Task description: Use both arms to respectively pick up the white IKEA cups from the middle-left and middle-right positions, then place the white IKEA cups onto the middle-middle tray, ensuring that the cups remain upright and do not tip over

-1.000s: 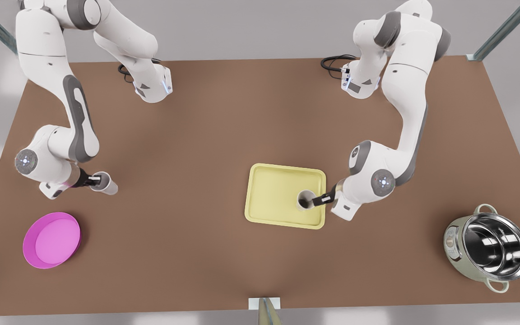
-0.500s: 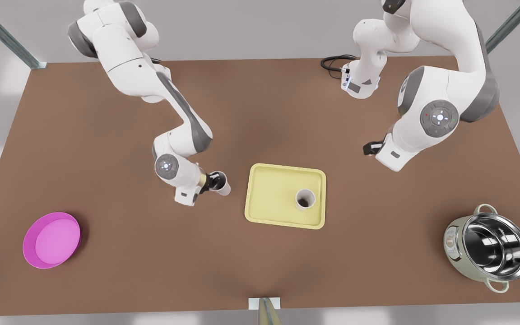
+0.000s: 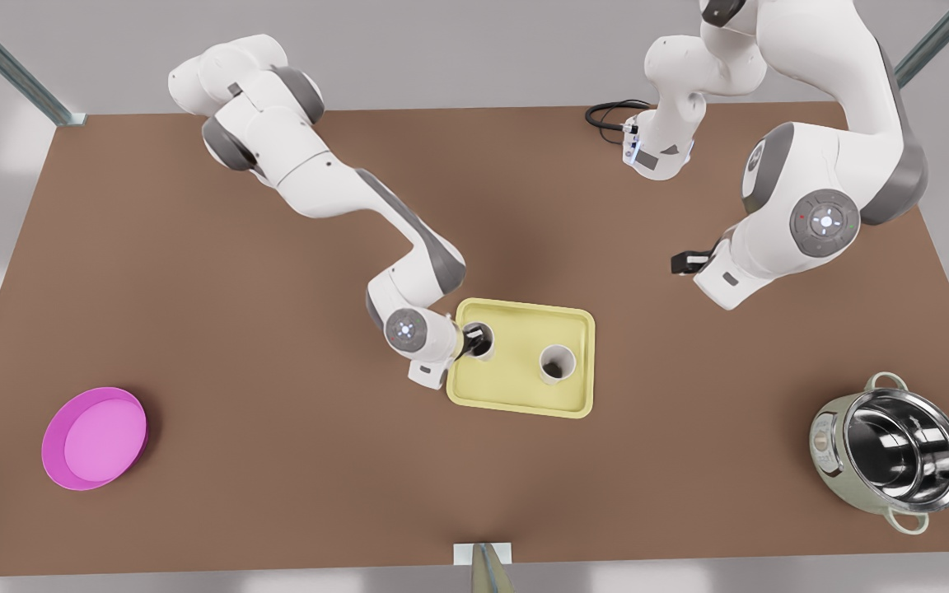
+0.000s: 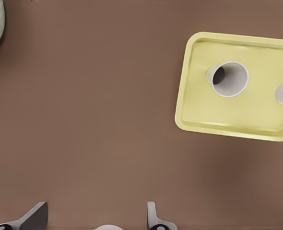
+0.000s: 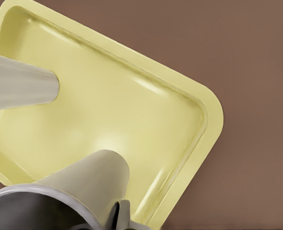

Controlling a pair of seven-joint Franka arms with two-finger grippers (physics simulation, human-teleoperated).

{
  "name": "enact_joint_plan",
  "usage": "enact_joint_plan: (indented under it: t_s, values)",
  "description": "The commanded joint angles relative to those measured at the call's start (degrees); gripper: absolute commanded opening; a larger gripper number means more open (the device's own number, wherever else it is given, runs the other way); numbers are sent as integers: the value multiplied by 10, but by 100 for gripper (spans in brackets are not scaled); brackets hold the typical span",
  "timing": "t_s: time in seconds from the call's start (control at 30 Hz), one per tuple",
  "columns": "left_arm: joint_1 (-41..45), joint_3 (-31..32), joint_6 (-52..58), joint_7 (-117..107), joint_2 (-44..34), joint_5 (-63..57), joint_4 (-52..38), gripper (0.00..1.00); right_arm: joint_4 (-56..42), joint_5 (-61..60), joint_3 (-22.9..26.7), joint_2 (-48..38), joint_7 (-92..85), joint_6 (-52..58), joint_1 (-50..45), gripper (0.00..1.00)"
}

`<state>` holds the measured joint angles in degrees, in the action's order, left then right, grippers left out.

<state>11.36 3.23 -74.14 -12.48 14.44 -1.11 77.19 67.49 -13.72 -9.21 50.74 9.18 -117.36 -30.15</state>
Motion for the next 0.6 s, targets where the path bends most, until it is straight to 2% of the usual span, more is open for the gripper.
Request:
enact_joint_plan:
  t_s: [0.0,0.13,0.17,0.2,0.23,0.57]
  values:
    - [2,0,3,66,1,1,2,100,-1,2,0,1,109,12,0,21]
    - [2,6,15,67,-5,-1,-2,100,-2,3,1,10,111,1,0,21]
    - [0,9,14,68,-5,-5,-3,100,-2,3,1,10,113,1,0,44]
    - [1,12,16,63,-10,-4,-3,100,-2,3,1,11,111,1,0,88]
    - [-1,9,15,66,-9,-6,-12,100,-2,3,1,15,107,0,0,100]
    - [-4,13,9,66,-8,-12,-42,100,-4,-9,-5,-5,88,7,29,100]
